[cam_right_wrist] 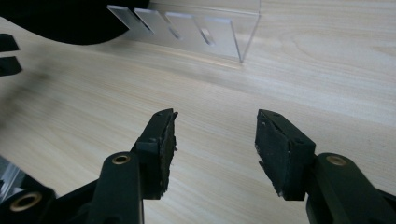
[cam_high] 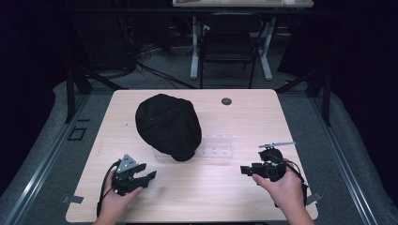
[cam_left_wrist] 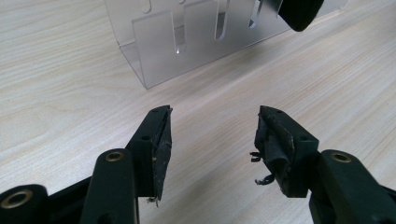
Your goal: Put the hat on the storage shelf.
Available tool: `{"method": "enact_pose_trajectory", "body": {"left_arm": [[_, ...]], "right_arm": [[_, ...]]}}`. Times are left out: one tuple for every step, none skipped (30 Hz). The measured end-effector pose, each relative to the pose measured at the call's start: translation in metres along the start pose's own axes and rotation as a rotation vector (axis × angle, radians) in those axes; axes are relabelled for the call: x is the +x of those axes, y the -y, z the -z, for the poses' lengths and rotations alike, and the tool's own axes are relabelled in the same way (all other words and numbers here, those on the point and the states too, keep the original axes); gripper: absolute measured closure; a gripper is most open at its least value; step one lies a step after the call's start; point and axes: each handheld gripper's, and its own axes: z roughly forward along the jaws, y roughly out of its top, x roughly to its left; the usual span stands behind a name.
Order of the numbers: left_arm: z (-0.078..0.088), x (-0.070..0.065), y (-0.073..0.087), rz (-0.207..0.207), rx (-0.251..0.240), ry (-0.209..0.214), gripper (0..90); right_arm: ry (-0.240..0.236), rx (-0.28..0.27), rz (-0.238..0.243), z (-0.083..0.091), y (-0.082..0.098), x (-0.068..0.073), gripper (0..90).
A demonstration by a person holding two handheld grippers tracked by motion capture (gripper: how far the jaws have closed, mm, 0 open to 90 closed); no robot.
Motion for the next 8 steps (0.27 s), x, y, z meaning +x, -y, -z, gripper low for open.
{"method": "enact_pose_trajectory", "body": {"left_arm": [[0.0, 0.001, 0.0, -0.001, 0.009, -0.001, 45.1], [0.0, 0.001, 0.001, 0.0, 0.002, -0.002, 44.8], [0.0, 0.001, 0.001, 0.0, 0.002, -0.002, 44.6], [-0.001, 0.002, 0.001, 0.003, -0.001, -0.004, 44.5], [-0.001, 0.002, 0.001, 0.003, -0.001, -0.004, 44.2], [-0.001, 0.002, 0.001, 0.003, -0.002, -0.006, 44.2], [-0.001, 0.002, 0.001, 0.004, -0.001, -0.007, 43.8], [-0.001, 0.002, 0.001, 0.002, 0.0, -0.006, 43.3]], "right_arm": [[0.003, -0.01, -0.006, -0.003, 0.003, -0.002, 47.2], [0.01, -0.013, -0.009, -0.005, 0.006, -0.003, 47.2], [0.01, -0.013, -0.009, -0.005, 0.006, -0.003, 47.2], [0.02, -0.033, -0.014, -0.01, 0.014, -0.006, 47.1], [0.02, -0.033, -0.014, -0.01, 0.014, -0.006, 47.1], [0.02, -0.034, -0.019, -0.012, 0.016, -0.008, 46.9], [0.018, -0.043, -0.021, -0.014, 0.019, -0.009, 46.3], [0.022, -0.052, -0.021, -0.016, 0.022, -0.01, 45.8]]}}
